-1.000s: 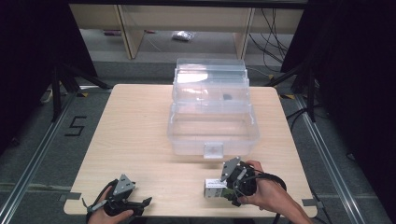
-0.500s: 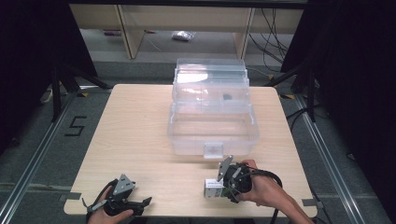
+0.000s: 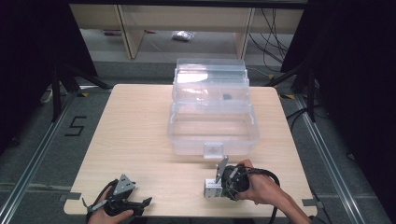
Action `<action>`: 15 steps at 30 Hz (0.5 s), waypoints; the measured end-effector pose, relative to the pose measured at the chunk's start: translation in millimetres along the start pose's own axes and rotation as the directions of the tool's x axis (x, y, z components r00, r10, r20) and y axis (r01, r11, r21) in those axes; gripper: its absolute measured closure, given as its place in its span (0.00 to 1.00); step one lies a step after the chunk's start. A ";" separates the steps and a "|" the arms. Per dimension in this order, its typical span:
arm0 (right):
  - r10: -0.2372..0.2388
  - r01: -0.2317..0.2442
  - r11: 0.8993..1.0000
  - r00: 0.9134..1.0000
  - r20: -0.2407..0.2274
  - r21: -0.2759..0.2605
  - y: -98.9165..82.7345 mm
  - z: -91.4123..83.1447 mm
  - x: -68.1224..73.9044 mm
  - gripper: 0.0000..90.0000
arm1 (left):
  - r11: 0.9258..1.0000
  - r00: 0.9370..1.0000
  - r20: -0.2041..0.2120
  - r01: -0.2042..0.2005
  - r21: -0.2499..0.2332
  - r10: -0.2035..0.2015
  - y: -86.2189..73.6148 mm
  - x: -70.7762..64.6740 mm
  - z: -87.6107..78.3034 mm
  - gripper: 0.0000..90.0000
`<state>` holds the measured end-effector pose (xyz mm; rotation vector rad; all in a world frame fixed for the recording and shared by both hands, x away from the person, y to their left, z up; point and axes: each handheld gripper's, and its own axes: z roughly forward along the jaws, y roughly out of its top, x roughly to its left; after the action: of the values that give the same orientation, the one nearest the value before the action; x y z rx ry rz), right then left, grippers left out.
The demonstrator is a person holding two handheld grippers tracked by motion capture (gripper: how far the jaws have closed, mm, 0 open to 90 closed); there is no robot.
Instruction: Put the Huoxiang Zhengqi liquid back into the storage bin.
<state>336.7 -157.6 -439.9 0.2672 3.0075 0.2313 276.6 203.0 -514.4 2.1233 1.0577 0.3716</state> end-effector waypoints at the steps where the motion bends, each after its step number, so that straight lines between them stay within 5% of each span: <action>1: 0.031 -0.031 0.999 1.000 -0.007 0.023 0.7 -0.1 3.5 0.63 | 1.000 1.000 0.007 -0.006 0.004 0.006 0.3 -0.4 -0.3 0.17; 3: -0.026 0.026 1.000 1.000 -0.013 0.014 1.1 0.9 0.6 0.66 | 1.000 1.000 0.004 -0.009 0.010 0.009 0.0 -0.3 -1.1 0.17; 7: 0.007 -0.006 1.000 0.999 -0.035 0.026 1.4 -1.7 2.9 0.71 | 1.000 1.000 -0.004 -0.002 0.004 0.002 0.1 -0.1 0.3 0.17; 15: -0.016 0.018 0.999 0.999 -0.046 0.033 2.7 -4.8 0.3 0.72 | 1.000 1.000 0.001 -0.001 -0.005 0.001 -0.3 0.2 0.3 0.17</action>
<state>336.2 -155.6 -434.8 0.2425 3.0596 0.1882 276.8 203.2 -514.8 2.1197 1.0543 0.3726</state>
